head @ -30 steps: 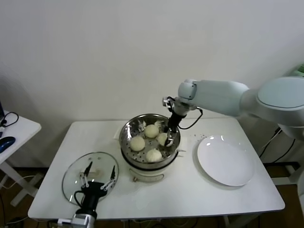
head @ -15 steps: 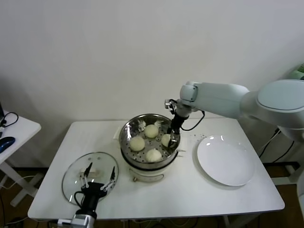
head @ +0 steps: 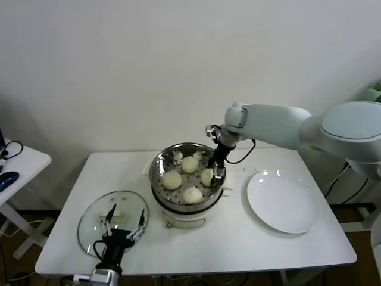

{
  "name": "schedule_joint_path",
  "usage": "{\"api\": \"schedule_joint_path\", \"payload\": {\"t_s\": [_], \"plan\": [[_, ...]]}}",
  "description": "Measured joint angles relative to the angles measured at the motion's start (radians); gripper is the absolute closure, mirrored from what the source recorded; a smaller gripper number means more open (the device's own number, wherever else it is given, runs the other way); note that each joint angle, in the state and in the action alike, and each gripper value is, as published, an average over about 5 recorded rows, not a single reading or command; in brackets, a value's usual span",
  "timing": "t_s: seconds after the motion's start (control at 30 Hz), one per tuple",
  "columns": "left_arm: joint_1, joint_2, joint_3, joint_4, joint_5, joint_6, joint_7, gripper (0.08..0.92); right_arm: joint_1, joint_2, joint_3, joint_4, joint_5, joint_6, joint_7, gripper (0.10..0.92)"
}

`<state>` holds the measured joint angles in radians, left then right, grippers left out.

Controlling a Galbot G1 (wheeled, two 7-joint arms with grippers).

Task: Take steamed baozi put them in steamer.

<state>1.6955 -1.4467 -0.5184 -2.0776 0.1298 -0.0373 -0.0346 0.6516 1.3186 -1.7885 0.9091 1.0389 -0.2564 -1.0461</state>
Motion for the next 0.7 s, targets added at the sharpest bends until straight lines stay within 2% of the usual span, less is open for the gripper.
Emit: {"api": "schedule_joint_path", "payload": {"t_s": [0.43,0.7], "plan": [[-0.009,-0.006,-0.007,0.011,0.002,0.002,-0.002,0.177,0.042,-0.046,0.058,0.052,-0.008,0.023,0.002,0.203],[-0.026,-0.005,-0.026,0.022,-0.006,0.008,-0.004,0.177,0.040,-0.160,0.182,0.154,-0.070,0.070,0.117,0.203]]}}
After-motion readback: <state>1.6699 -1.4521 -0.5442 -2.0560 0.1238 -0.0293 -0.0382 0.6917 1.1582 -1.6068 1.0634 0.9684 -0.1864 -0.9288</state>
